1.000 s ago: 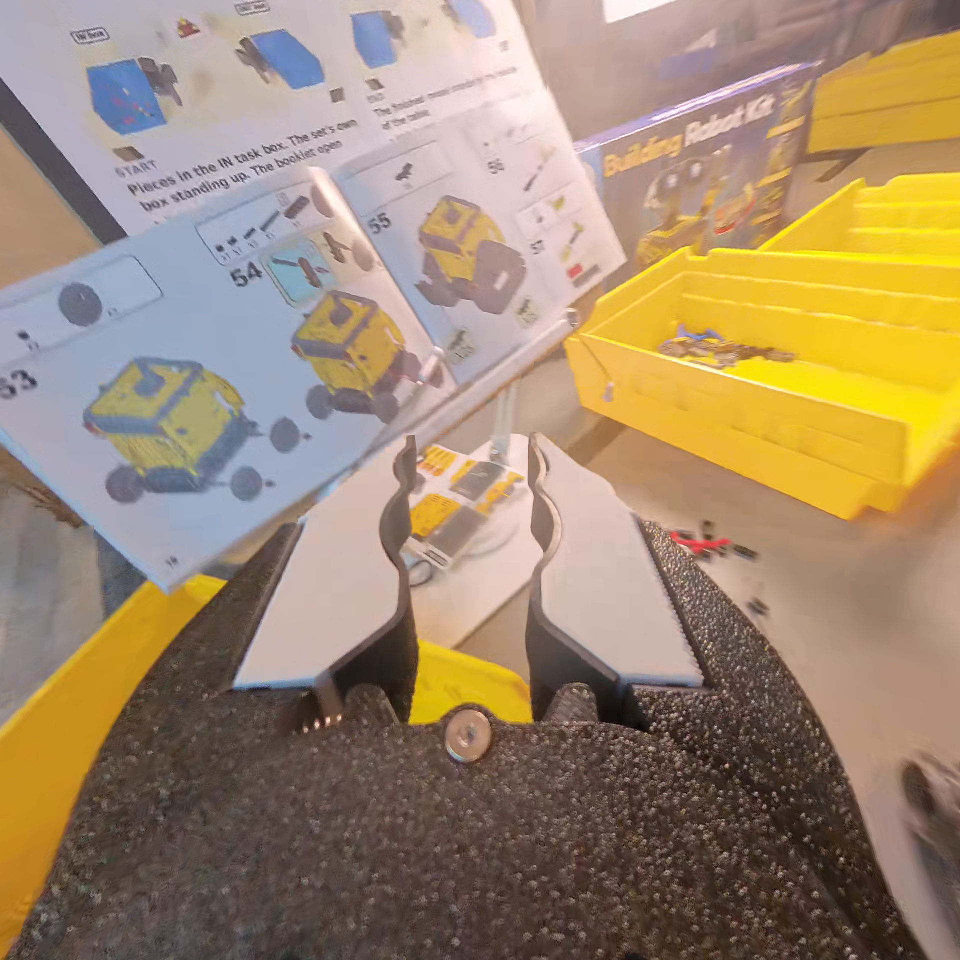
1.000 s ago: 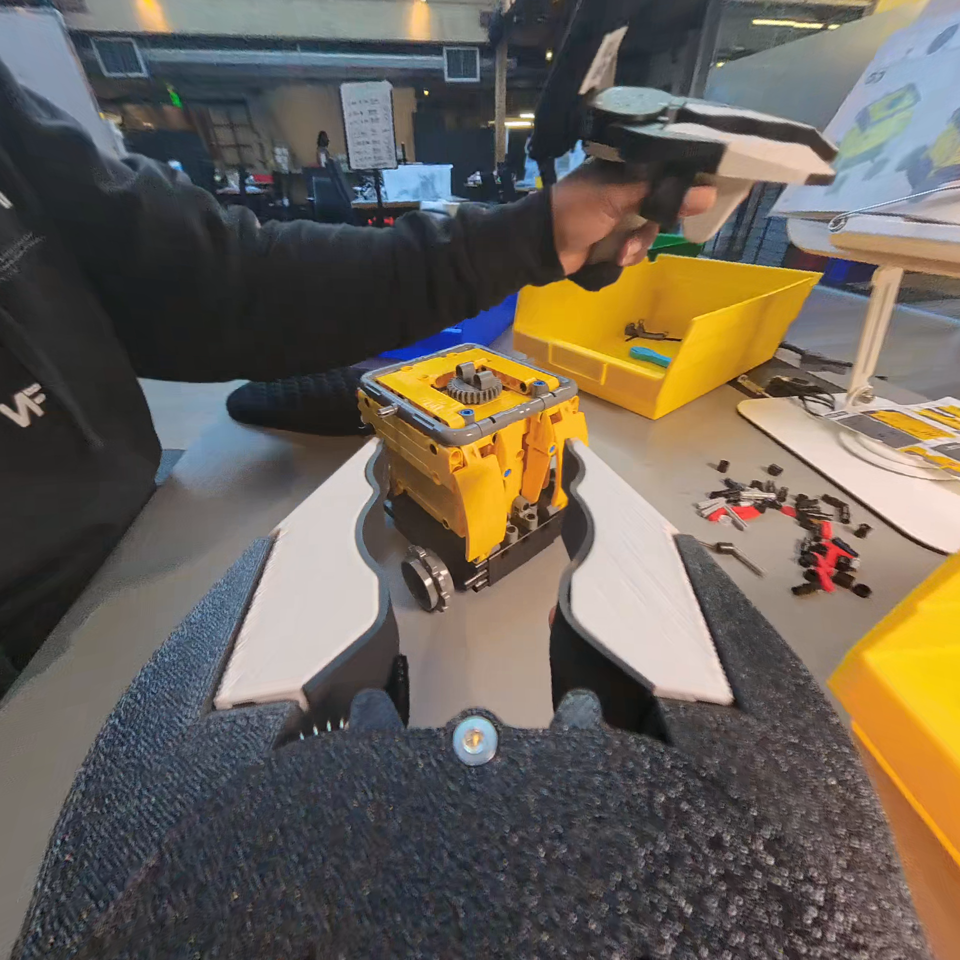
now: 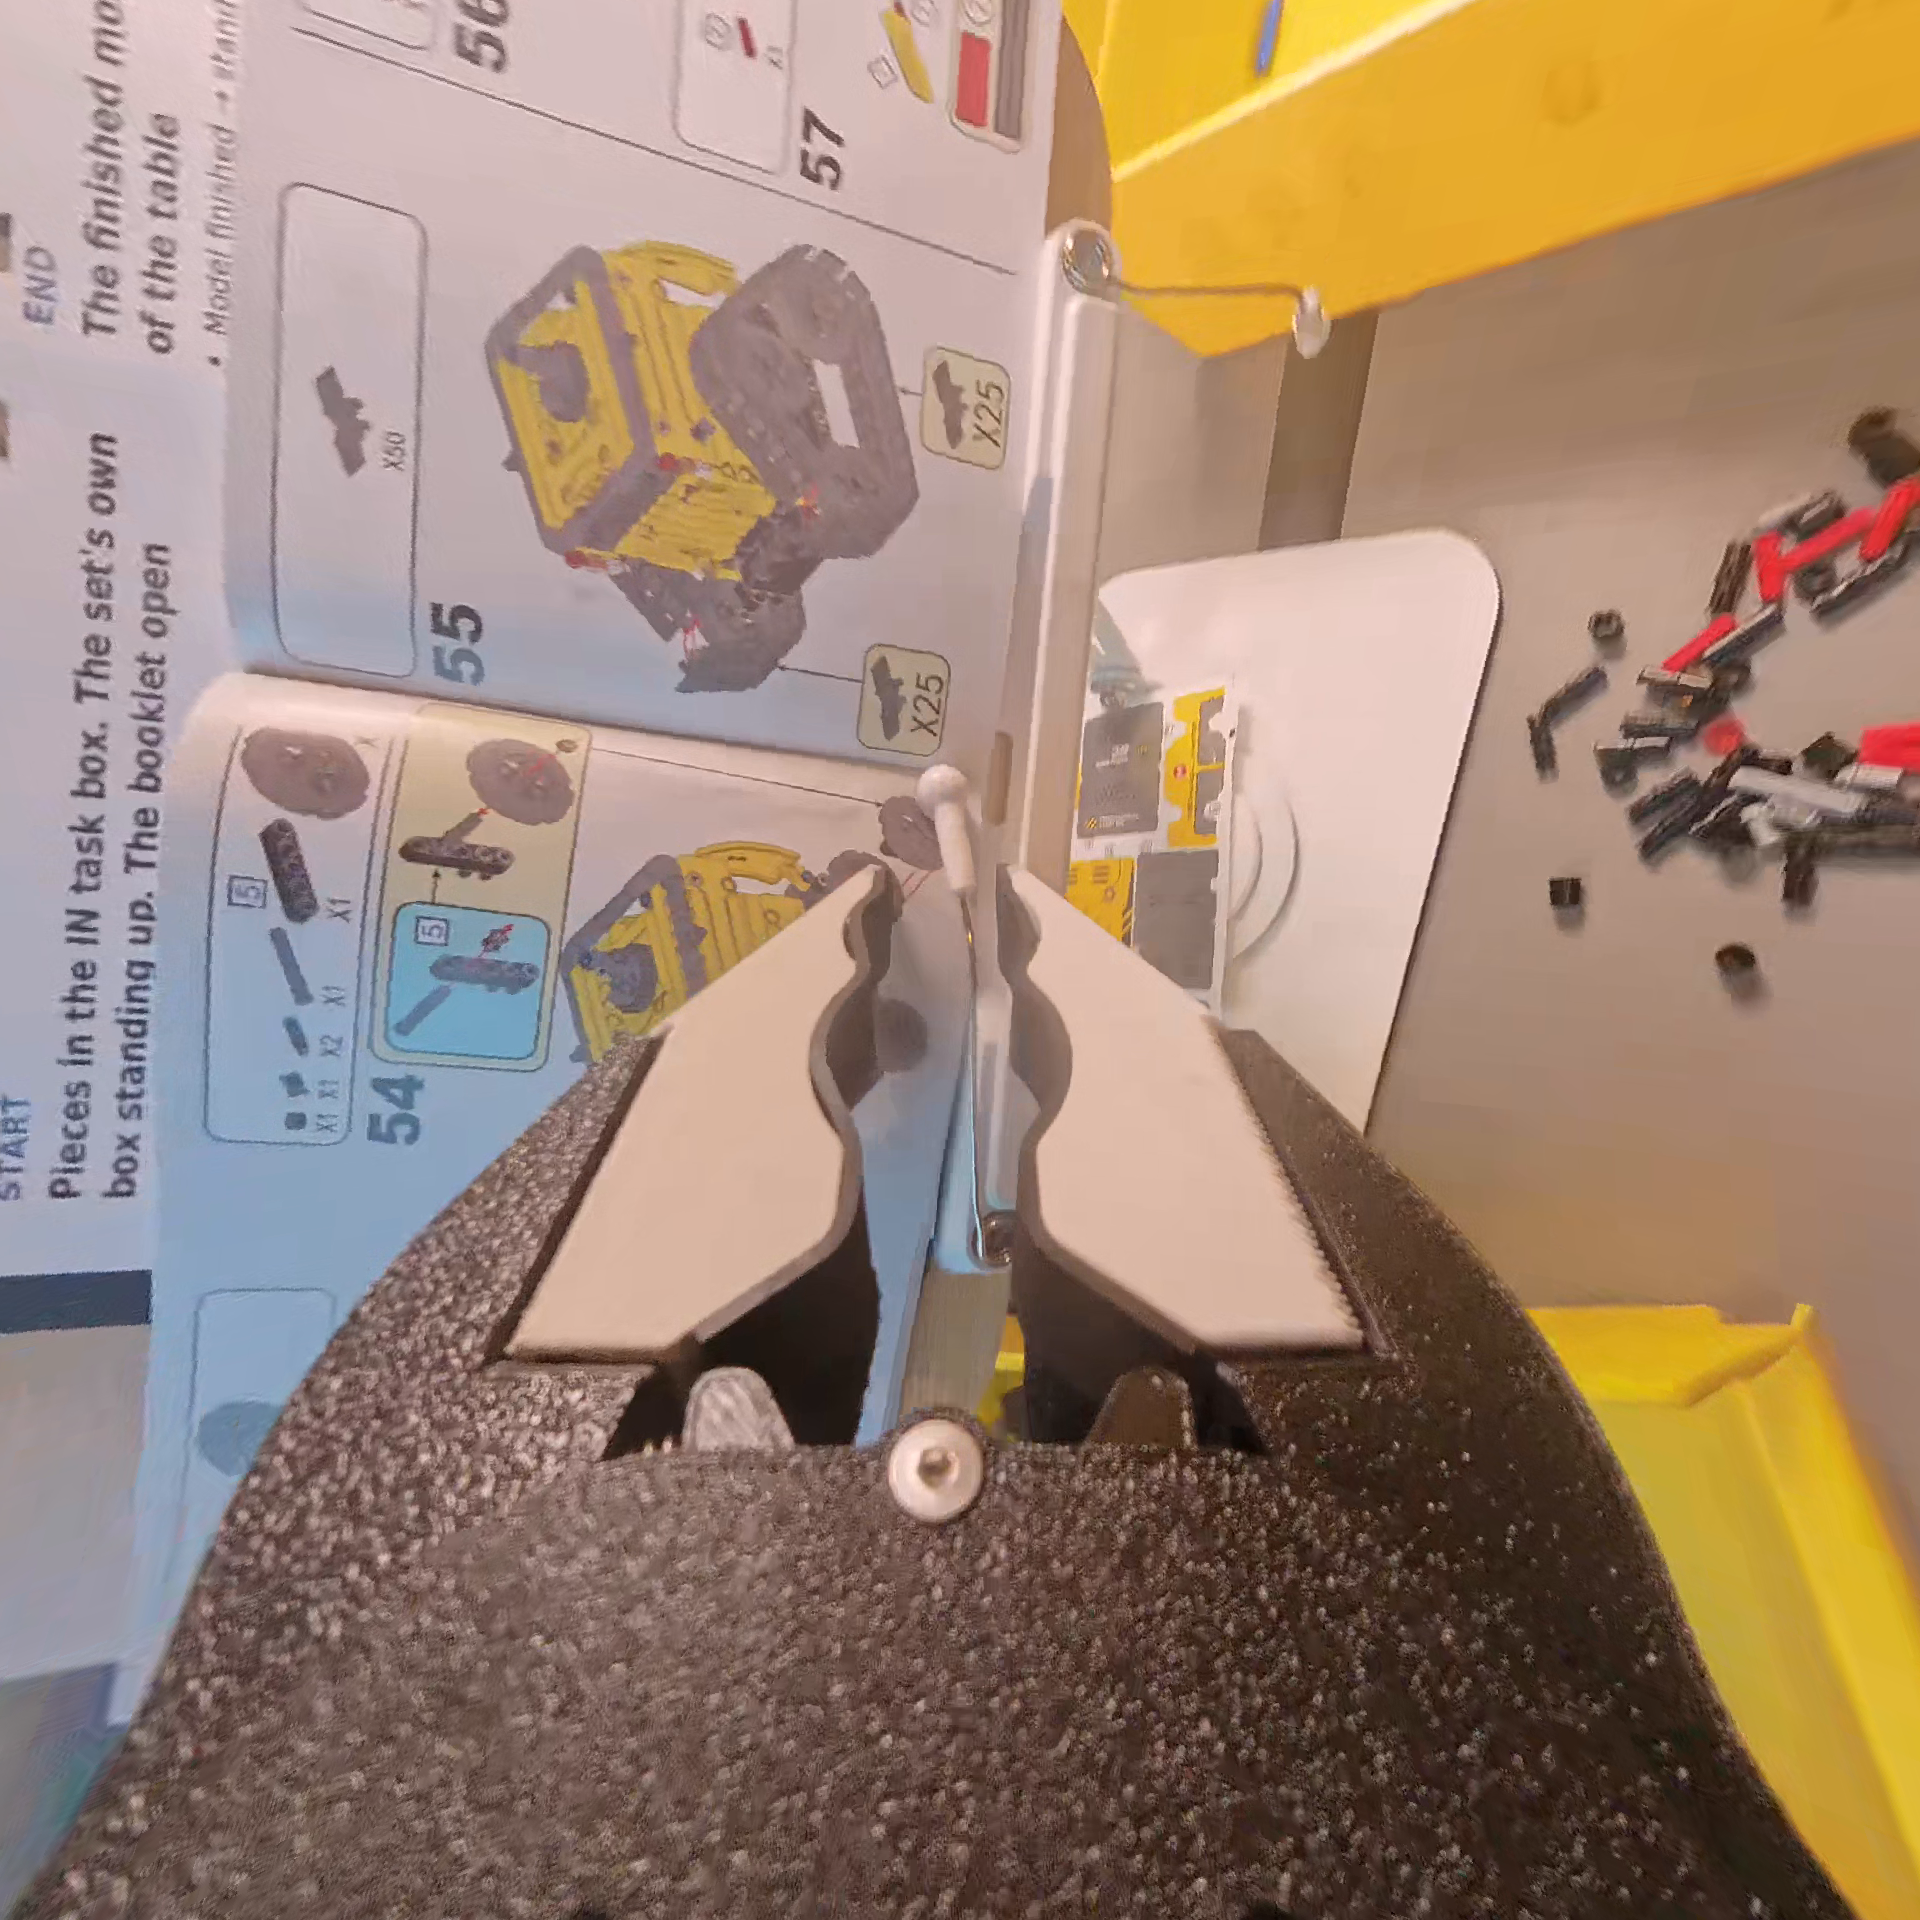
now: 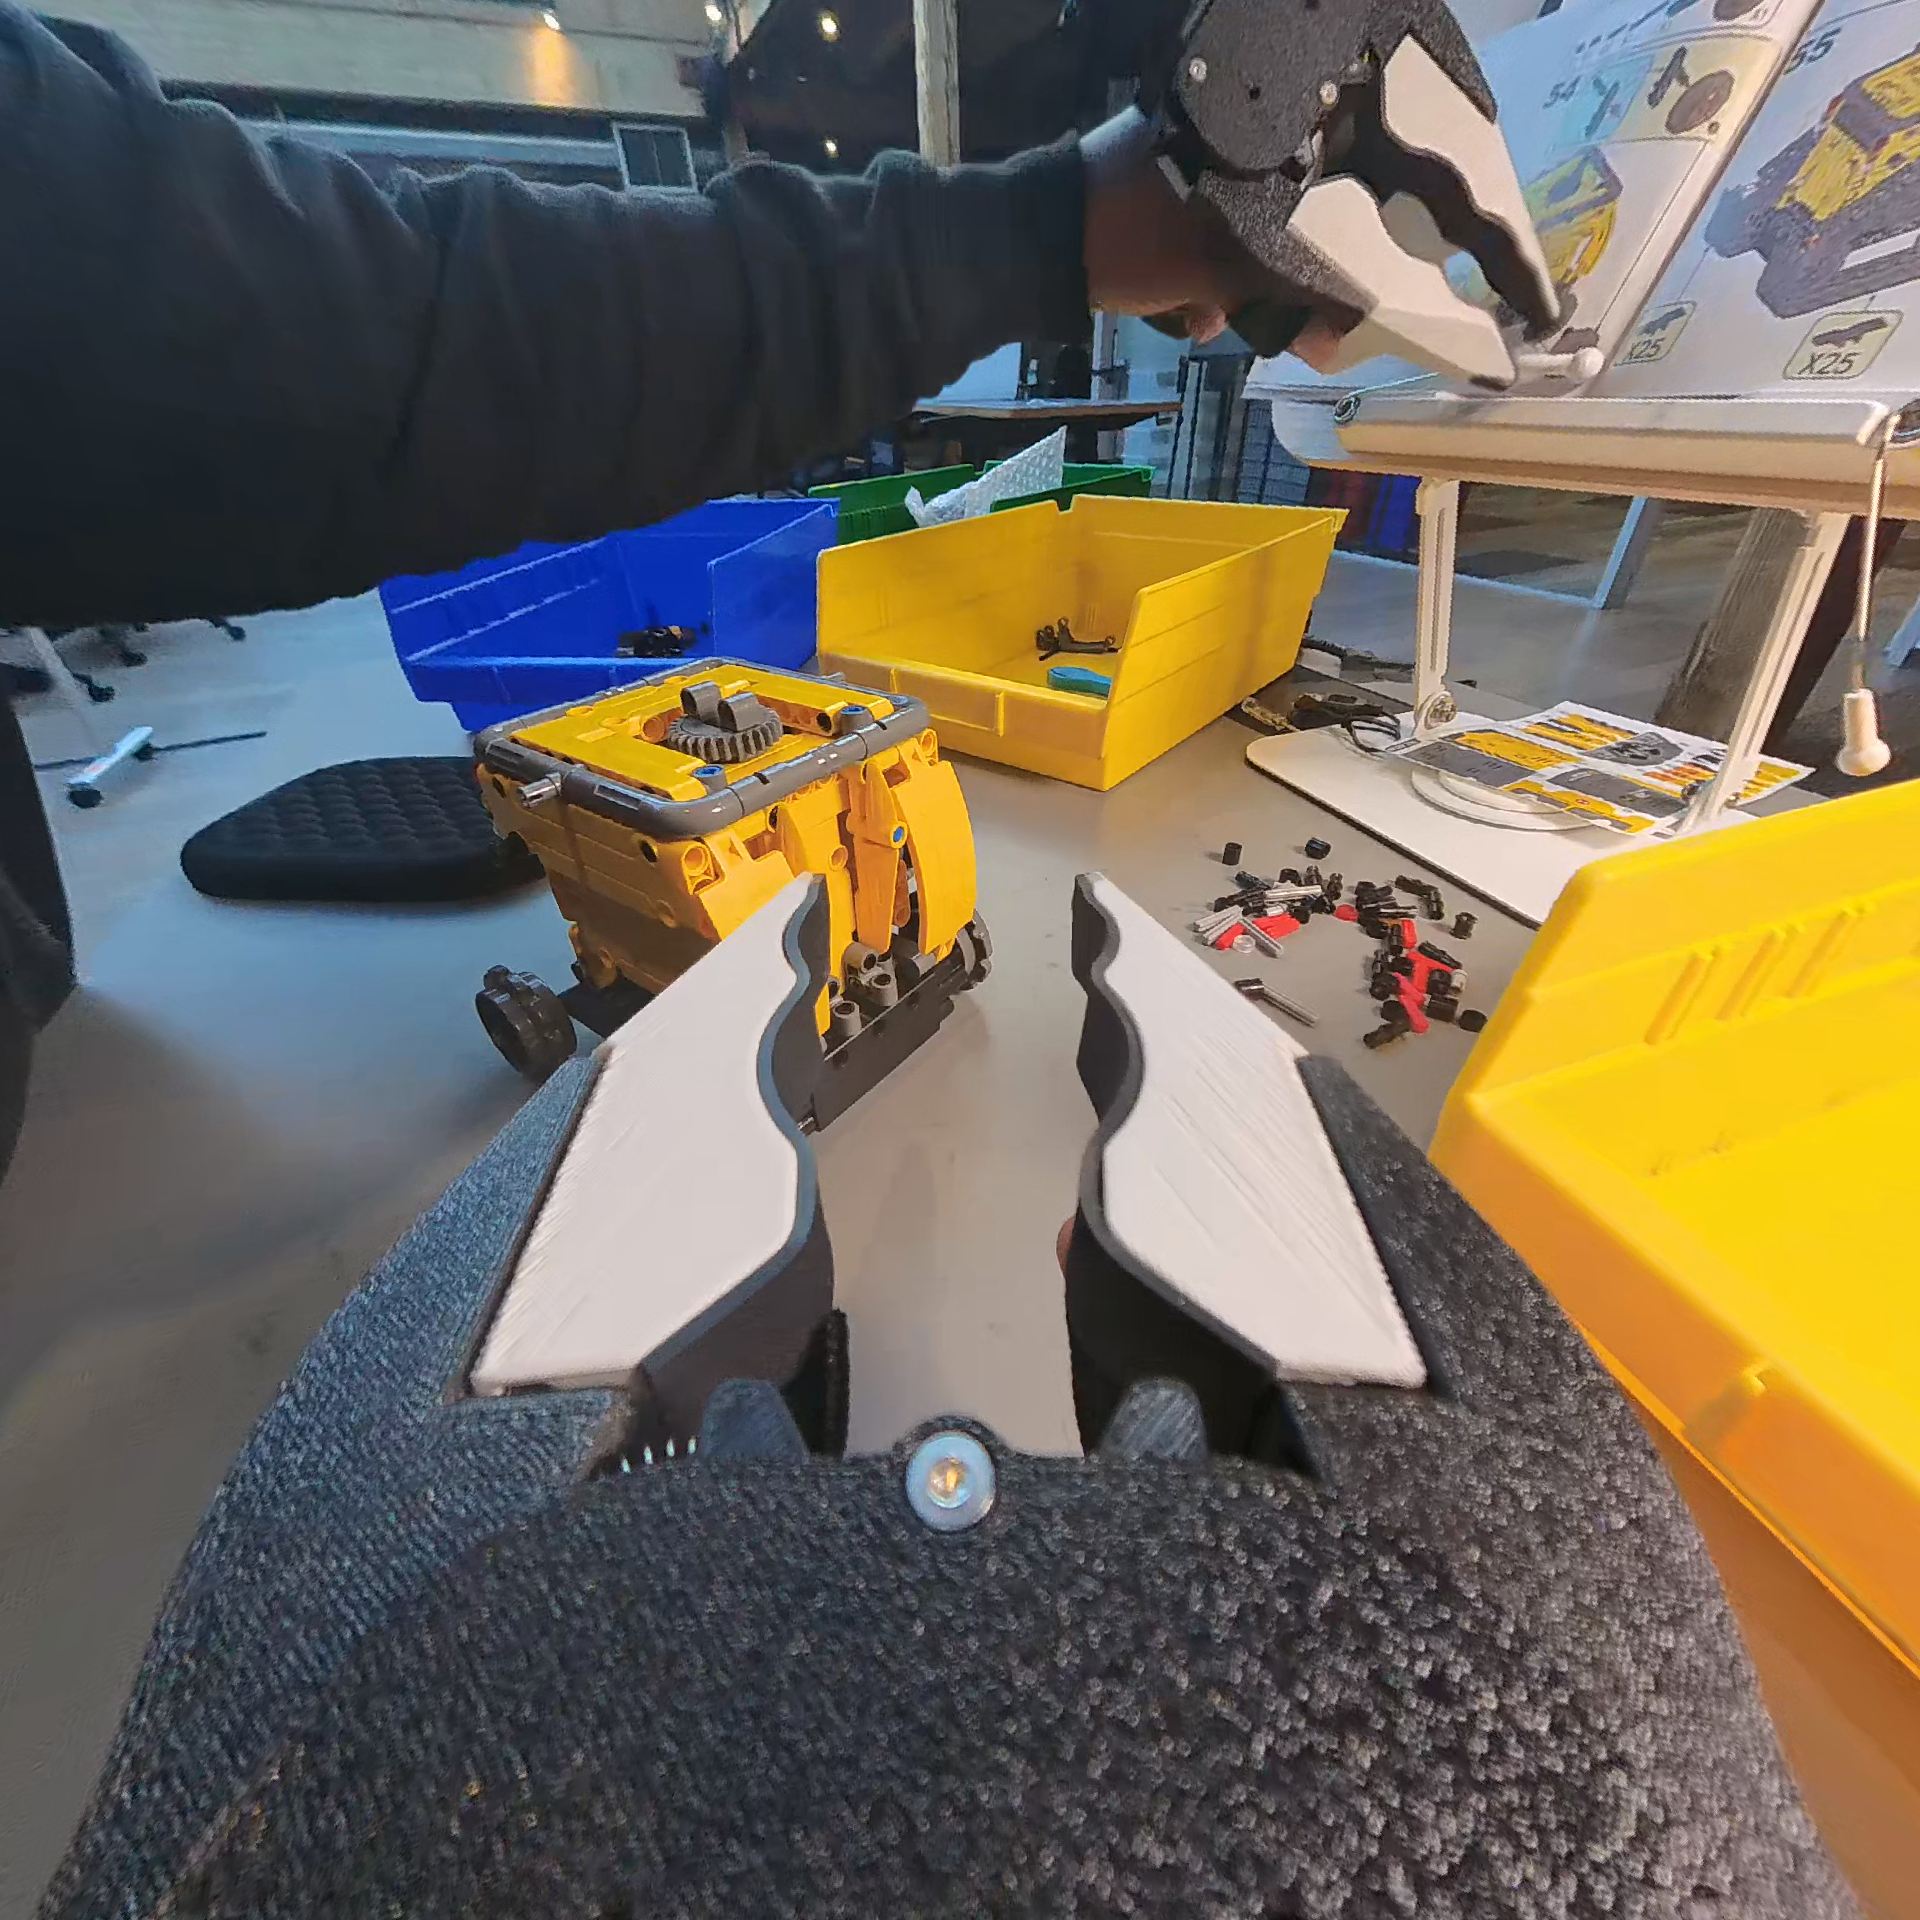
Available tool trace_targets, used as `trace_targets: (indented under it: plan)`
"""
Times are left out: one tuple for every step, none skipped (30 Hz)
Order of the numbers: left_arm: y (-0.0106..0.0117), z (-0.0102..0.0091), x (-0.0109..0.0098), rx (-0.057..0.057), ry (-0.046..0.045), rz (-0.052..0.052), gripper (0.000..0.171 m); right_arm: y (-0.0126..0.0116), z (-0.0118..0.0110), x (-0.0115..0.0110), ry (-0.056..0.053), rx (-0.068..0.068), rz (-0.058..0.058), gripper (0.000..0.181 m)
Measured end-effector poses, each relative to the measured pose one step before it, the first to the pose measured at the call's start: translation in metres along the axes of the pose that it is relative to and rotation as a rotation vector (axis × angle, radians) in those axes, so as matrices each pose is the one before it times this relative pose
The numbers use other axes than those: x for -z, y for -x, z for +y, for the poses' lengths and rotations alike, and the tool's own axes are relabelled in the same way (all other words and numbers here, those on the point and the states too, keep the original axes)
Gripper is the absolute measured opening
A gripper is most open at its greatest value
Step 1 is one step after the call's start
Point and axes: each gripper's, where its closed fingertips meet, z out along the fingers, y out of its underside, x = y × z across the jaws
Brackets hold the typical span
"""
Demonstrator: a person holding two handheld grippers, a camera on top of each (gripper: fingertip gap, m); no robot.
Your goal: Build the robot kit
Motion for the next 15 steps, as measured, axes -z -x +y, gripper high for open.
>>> trace_targets:
  plan:
    - [-0.00145, -0.00153, -0.00089, 0.0385, -0.02287, 0.0135, 0.016, 0.00016, 0.00057, -0.00038, 0.0029, -0.0012, -0.0020, 0.047]
    - [-0.00292, 0.00080, -0.00166, 0.0230, -0.00624, 0.0200, 0.015, 0.00016, 0.00024, -0.00021, 0.0018, 0.0006, -0.0004, 0.047]
    - [-0.00356, 0.00104, -0.00176, 0.0110, -0.00266, 0.0212, 0.013, 0.00024, 0.00026, -0.00017, 0.0012, 0.0010, -0.0004, 0.047]
    - [-0.00176, -0.00061, -0.00044, 0.0094, -0.00945, 0.0116, 0.008, 0.00023, 0.00019, -0.00013, 0.0014, 0.0009, -0.0010, 0.047]
    - [-0.00024, 0.00015, 0.00003, 0.0122, -0.00064, 0.0055, 0.008, 0.00029, 0.00042, -0.00015, 0.0024, -0.0010, -0.0013, 0.047]
    - [-0.00112, 0.00026, -0.00013, 0.0135, 0.00119, 0.0115, 0.007, -0.00001, 0.00044, -0.00017, 0.0026, -0.0029, -0.0005, 0.047]
    - [-0.00159, 0.00024, -0.00023, 0.0088, 0.00094, 0.0122, 0.005, -0.00028, 0.00043, -0.00020, 0.0026, -0.0014, 0.0015, 0.047]
    - [-0.00013, 0.00009, 0.00024, 0.0026, 0.00067, 0.0030, 0.005, -0.00026, 0.00044, -0.00031, 0.0027, -0.0007, 0.0016, 0.047]
    - [-0.00045, 0.00047, 0.00002, 0.0011, 0.00344, 0.0043, 0.005, -0.00011, 0.00037, -0.00023, 0.0021, -0.0015, 0.0003, 0.047]
    - [-0.00133, 0.00060, -0.00017, 0.0044, 0.00328, 0.0064, 0.008, -0.00013, 0.00019, -0.00017, 0.0015, -0.0006, 0.0001, 0.047]
    - [-0.00067, -0.00071, 0.00080, 0.0113, -0.00648, -0.0030, 0.012, -0.00018, 0.00009, 0.00010, -0.0001, -0.0005, 0.0010, 0.047]
    - [0.00089, -0.00331, 0.00305, 0.0219, -0.02686, -0.0189, 0.012, -0.00053, -0.00045, 0.00032, -0.0034, -0.0017, 0.0025, 0.047]
    - [0.00081, -0.00703, 0.00573, 0.0404, -0.05412, -0.0229, 0.013, -0.00064, -0.00055, 0.00066, -0.0043, -0.0020, 0.0039, 0.046]
    - [0.00019, -0.00951, 0.00798, 0.0597, -0.07169, -0.0222, 0.014, -0.00061, -0.00058, 0.00078, -0.0044, -0.0030, 0.0029, 0.046]
    - [-0.00095, -0.01097, 0.00997, 0.0718, -0.08136, -0.0212, 0.017, -0.00038, -0.00050, 0.00078, -0.0045, -0.0043, 0.0011, 0.046]
